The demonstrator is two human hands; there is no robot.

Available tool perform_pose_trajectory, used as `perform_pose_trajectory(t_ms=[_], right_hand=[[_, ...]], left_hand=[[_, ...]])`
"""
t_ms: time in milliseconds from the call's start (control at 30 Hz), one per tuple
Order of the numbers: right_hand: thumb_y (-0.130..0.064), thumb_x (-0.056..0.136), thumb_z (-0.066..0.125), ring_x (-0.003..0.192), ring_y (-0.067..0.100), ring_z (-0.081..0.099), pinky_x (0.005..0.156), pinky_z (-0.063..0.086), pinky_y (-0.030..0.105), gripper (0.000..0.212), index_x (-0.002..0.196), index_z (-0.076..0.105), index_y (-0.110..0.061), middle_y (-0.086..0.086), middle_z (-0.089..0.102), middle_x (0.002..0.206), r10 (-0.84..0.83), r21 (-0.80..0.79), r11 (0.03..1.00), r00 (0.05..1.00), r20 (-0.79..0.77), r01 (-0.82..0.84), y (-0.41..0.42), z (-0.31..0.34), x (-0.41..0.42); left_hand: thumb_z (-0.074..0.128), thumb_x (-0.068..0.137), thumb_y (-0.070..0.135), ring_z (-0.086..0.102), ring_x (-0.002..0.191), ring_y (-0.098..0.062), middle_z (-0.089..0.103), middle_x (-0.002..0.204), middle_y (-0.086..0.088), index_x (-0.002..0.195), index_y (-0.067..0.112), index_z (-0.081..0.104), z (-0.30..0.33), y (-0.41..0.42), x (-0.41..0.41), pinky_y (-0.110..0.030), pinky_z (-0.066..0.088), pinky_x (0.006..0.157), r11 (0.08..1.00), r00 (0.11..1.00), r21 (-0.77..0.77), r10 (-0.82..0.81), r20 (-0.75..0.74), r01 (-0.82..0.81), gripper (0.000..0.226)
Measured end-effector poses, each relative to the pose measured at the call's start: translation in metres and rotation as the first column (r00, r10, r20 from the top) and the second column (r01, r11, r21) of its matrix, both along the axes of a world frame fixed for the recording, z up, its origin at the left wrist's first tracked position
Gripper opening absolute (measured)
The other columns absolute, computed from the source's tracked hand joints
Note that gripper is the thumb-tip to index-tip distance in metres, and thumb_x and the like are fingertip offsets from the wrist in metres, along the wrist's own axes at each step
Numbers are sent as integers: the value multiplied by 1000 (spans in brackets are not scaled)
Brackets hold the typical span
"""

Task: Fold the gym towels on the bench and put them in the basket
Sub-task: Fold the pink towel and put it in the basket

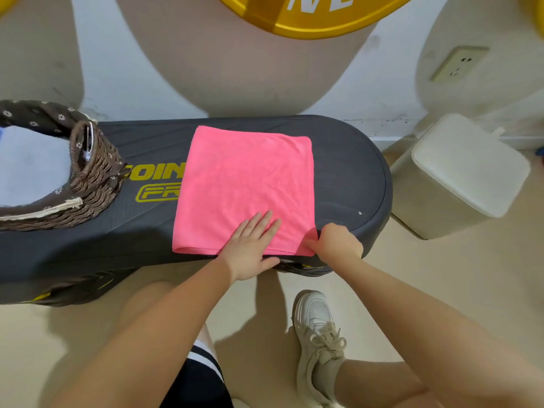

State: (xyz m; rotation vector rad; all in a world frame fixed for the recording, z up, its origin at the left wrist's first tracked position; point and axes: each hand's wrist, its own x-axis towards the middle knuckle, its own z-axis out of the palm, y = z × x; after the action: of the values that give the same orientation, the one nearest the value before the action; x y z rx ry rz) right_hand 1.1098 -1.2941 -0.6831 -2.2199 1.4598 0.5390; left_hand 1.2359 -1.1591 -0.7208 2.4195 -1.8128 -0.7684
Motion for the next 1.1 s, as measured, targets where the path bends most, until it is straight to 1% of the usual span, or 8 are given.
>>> perform_pose_trajectory(t_ms=[133,333,433,533,633,800,967,1100], right_hand=[[-32,95,45,122,35,45,98,36,41,41,124,46,-4,17,47,131,463,-304,871,852,246,-386,18,7,19],[-61,89,14,147,21,-12,118,-7,38,76,150,-9,-21,1,-15,158,777,-69,629,622,97,-774,36,-33,29],[-62,77,14,145,30,16,117,13,46,86,150,3,-18,7,12,158,819,-205,560,574,-6,-802,22,-43,15],[-51,68,67,122,34,55,93,50,49,83,135,36,-12,14,53,137,850,-290,490,525,-52,-822,4,-43,0],[-32,46,87,114,40,59,86,53,49,84,117,47,-11,21,59,127,850,-279,503,527,-14,-818,-5,-43,-6],[-30,40,89,100,38,65,74,57,40,63,97,64,-15,11,66,109,861,-384,452,506,-45,-805,2,-34,2],[-21,45,81,82,30,66,56,50,33,59,95,49,-15,9,67,101,882,-436,380,461,-93,-816,6,-28,-3],[-15,43,83,68,29,62,48,46,32,45,83,64,-10,10,66,85,856,-414,370,478,-195,-832,10,-29,-8]], left_hand=[[15,95,43,-14,144,-13,-17,156,3,147,21,-9,2,3,18,-30,-9,116,973,982,-135,190,-9,-189,62],[13,84,59,4,146,-24,-1,157,-6,149,13,5,-21,37,39,-30,-5,114,971,965,-125,222,142,-205,80],[34,81,50,42,129,-29,50,138,-15,131,10,41,-25,54,51,-29,11,111,971,965,-223,135,227,-83,65],[55,73,36,61,111,-31,62,122,-16,97,16,44,-28,66,65,-33,37,103,930,979,-367,93,181,-21,34],[48,78,27,68,94,-30,68,111,-15,85,16,40,-22,75,71,-38,54,79,888,967,-456,62,247,59,15],[46,76,14,68,81,-24,71,92,-7,70,11,60,-11,82,74,-31,39,81,857,909,-479,32,417,190,16],[46,66,20,66,81,-28,69,93,-12,62,11,60,-8,92,75,-31,50,70,916,923,-330,-95,372,227,17],[82,41,35,65,87,-26,69,99,-10,68,12,62,-7,92,76,-30,46,75,970,914,-69,-193,356,232,41]])
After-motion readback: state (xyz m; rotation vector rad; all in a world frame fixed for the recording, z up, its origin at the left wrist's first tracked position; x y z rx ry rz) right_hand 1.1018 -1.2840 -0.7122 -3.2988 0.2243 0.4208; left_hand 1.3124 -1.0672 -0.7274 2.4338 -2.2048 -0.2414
